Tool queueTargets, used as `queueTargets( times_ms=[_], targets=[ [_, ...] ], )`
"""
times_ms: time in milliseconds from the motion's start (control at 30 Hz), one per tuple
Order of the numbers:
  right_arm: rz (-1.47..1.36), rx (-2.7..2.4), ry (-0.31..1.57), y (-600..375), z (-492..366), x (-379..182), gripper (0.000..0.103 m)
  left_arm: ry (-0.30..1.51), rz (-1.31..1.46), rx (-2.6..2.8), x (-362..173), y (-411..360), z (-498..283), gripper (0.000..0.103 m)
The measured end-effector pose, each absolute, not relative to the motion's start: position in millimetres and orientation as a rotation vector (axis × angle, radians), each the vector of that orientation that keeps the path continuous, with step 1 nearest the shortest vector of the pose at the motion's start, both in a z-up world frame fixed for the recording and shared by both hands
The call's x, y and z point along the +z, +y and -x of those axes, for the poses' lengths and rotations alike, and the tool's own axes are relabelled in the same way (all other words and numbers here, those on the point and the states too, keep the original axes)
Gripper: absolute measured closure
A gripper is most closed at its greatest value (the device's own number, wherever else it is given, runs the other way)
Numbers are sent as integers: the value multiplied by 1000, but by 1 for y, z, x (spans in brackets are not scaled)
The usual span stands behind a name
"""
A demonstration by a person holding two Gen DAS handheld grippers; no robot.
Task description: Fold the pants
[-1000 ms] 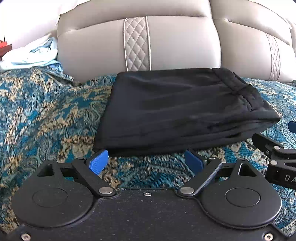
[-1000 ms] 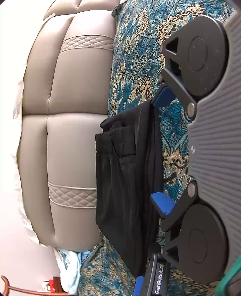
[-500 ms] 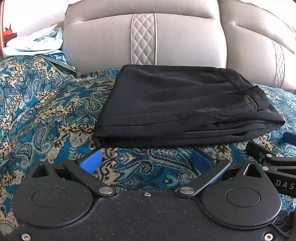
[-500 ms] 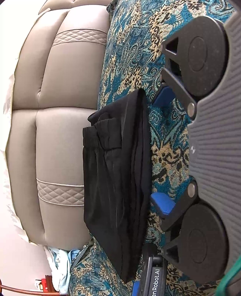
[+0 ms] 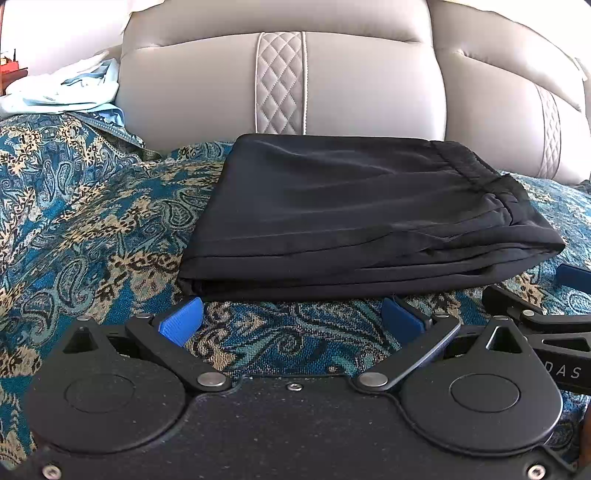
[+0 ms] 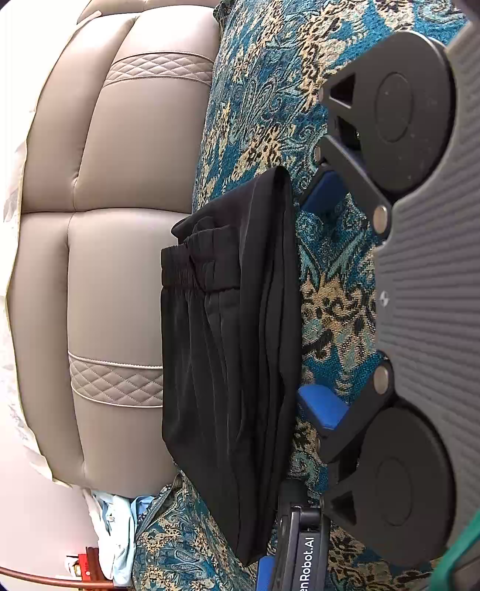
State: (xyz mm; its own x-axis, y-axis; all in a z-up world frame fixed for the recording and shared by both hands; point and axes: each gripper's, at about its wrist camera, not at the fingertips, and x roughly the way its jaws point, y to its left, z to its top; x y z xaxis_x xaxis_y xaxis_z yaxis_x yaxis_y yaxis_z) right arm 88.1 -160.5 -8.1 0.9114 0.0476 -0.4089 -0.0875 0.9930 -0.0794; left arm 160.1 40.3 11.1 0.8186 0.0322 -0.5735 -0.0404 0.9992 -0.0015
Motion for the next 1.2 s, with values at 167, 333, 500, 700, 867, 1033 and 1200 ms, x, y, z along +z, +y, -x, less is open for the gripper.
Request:
queueTargets(
  times_ms=[167,333,500,700,867,1033,1200],
  targets=[
    [96,70,418,-161,-88,-8,0,600,15,40,10,40,-159,0],
    [97,71,418,-161,-88,-9,0,599,14,40,10,40,-158,0],
    [97,71,418,-161,-88,-9,0,599,16,40,10,40,-159,0],
    [97,71,418,-161,-88,-9,0,604,18,35,11,40,-159,0],
    [97,71,418,-161,-88,-9,0,606,15,27,11,41,-160,0],
    [97,71,418,-160,-88,-9,0,608,14,20,11,42,-159,0],
    [97,71,418,-160,-88,-9,0,608,13,20,10,42,-159,0]
  ],
)
